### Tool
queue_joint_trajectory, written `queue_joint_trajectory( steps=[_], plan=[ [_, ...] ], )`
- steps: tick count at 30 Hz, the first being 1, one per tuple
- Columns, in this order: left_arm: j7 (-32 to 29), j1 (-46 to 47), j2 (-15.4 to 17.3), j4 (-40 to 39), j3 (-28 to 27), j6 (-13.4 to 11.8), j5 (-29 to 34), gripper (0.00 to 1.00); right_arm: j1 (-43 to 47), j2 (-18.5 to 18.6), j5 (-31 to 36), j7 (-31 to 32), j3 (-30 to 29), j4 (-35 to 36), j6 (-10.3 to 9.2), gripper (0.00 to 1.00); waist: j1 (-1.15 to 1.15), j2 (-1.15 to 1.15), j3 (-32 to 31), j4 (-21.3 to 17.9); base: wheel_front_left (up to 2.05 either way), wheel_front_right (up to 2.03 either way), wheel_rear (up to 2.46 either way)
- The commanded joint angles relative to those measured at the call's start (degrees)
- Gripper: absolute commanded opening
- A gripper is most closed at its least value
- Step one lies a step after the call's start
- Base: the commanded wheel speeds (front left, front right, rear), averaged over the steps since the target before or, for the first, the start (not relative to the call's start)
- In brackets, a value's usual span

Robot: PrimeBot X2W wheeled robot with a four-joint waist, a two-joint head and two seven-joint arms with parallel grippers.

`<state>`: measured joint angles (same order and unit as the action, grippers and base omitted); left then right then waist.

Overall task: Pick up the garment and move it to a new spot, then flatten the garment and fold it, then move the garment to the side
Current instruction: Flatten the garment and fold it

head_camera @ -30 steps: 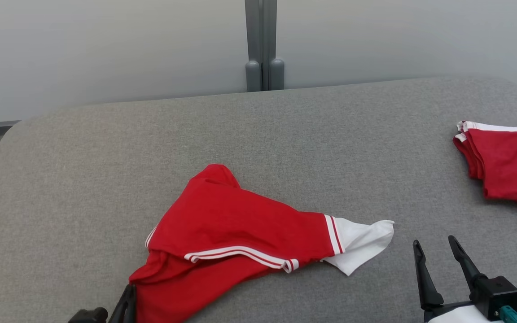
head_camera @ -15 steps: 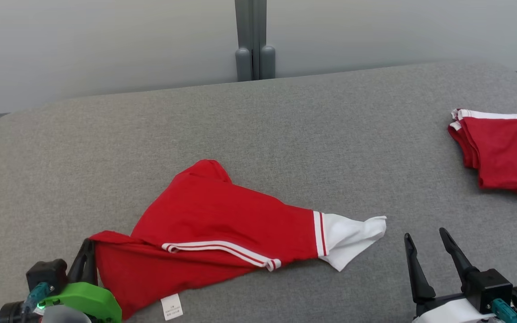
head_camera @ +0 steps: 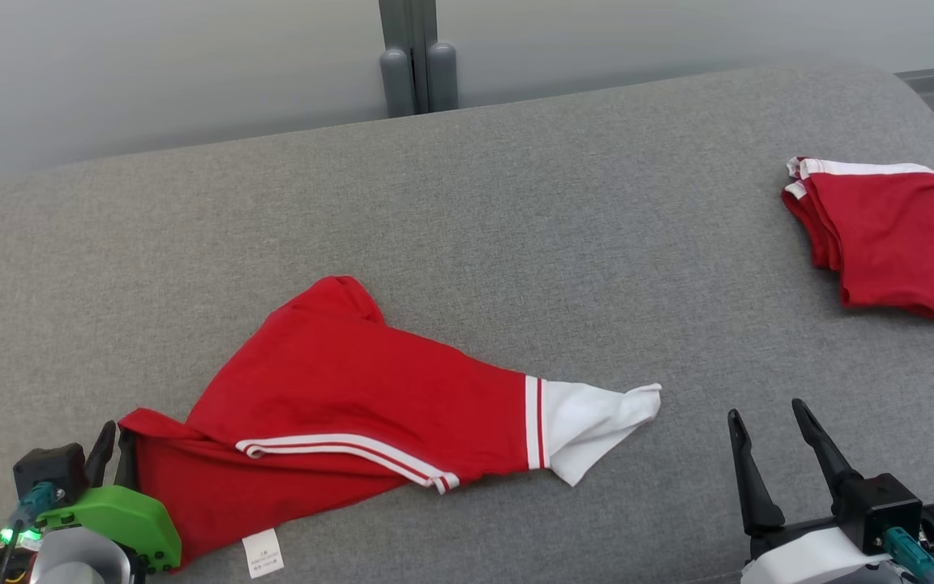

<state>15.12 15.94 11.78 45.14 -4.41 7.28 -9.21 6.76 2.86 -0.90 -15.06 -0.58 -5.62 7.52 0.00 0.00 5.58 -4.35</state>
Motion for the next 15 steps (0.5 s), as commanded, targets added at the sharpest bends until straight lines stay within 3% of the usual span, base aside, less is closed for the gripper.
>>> queue_joint_trajectory(
  steps=[1,6,15],
  plan=[
    [0.0,1.5,0.6,0.1,-0.3,-0.1,0.5,1.0,-0.5,0.1,-0.1,-0.1,-0.1,-0.2,-0.07,1.0,0.0,0.0,0.1,-0.1,0.0,0.0,0.0],
    [0.0,-0.7,-0.8,-2.6,-2.8,-0.4,-0.7,1.0,0.4,0.1,-1.0,-0.1,-0.7,-0.7,-0.07,1.0,0.0,0.0,-0.7,0.6,0.0,0.0,0.0],
    [0.0,-13.2,-5.3,-14.9,-7.2,-0.6,-1.9,1.0,2.5,0.1,-2.6,-0.1,-0.9,-0.9,-0.07,1.0,0.0,0.0,-3.6,2.1,0.0,0.0,0.0]
  ],
)
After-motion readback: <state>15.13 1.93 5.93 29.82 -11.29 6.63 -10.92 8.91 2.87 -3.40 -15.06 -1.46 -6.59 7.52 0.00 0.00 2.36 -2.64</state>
